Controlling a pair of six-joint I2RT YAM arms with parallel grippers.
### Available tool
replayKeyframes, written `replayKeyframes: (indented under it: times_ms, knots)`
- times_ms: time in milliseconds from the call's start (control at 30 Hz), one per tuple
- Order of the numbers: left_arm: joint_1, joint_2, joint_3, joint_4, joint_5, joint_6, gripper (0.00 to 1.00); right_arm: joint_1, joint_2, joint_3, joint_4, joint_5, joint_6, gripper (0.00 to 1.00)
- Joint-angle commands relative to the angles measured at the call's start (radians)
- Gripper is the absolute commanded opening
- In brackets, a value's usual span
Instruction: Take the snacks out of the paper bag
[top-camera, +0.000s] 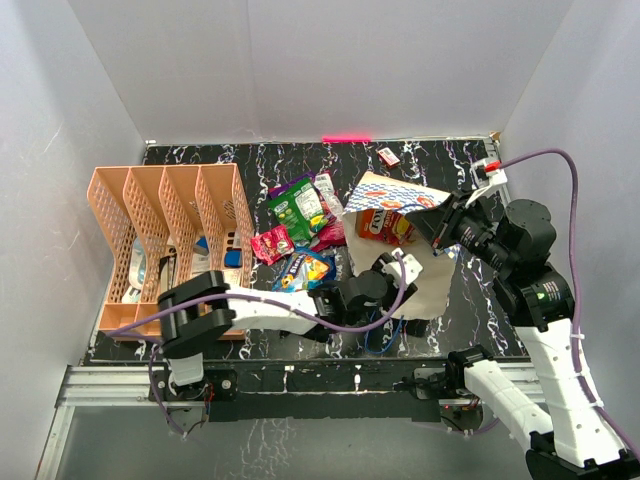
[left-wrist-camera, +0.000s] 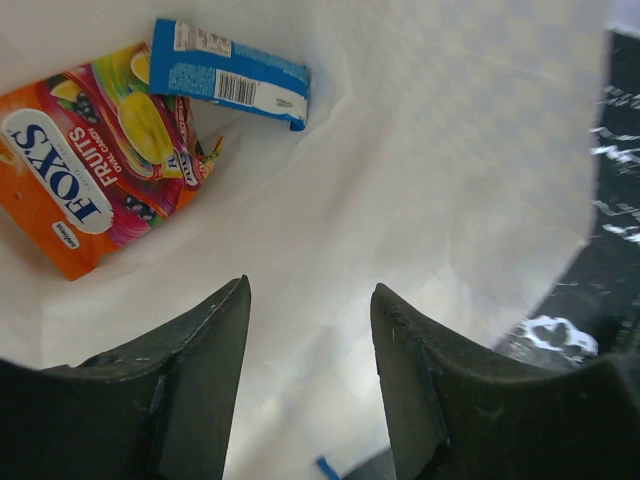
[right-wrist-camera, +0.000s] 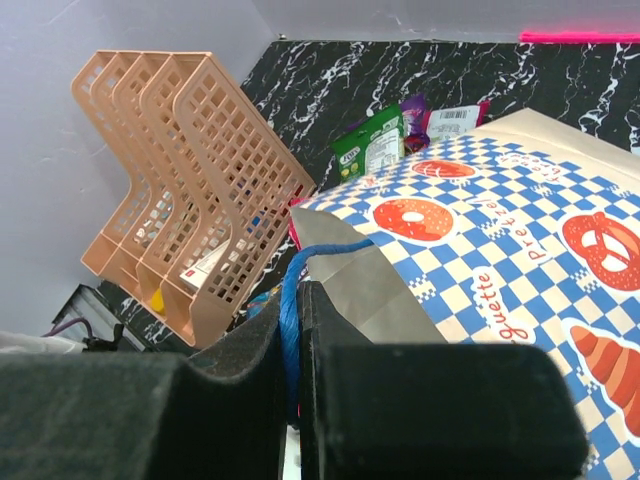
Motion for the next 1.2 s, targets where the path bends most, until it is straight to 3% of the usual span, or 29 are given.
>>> replayKeyframes:
  times_ms: [0,200,633,900,1067,1167]
  knots:
    - [0.002,0.106,0.082,0.180,-0.088,0.105,0.43,0.002,0.012,0.077,0.018,-0.028,0.012,0.08]
    - [0.039,0.267,0.196,0.216,-0.144,0.130,0.37,0.001,0.022,0.128,0.012,-0.039,0.008,0.08]
    - [0.148,0.501,0.455,0.195,-0.175,0.138,0.70,0.001,0.032,0.178,-0.032,-0.036,-0.025,0.08]
    - [0.146,0.523,0.461,0.191,-0.127,0.068,0.90,0.001,0.040,0.177,-0.032,-0.039,-0.028,0.08]
    - [0.143,0.579,0.496,0.158,-0.177,0.111,0.90,0.001,0.042,0.173,-0.030,-0.045,-0.025,0.08]
    - [0.145,0.641,0.570,0.117,-0.258,0.155,0.84,0.001,0.042,0.176,-0.031,-0.047,-0.024,0.08]
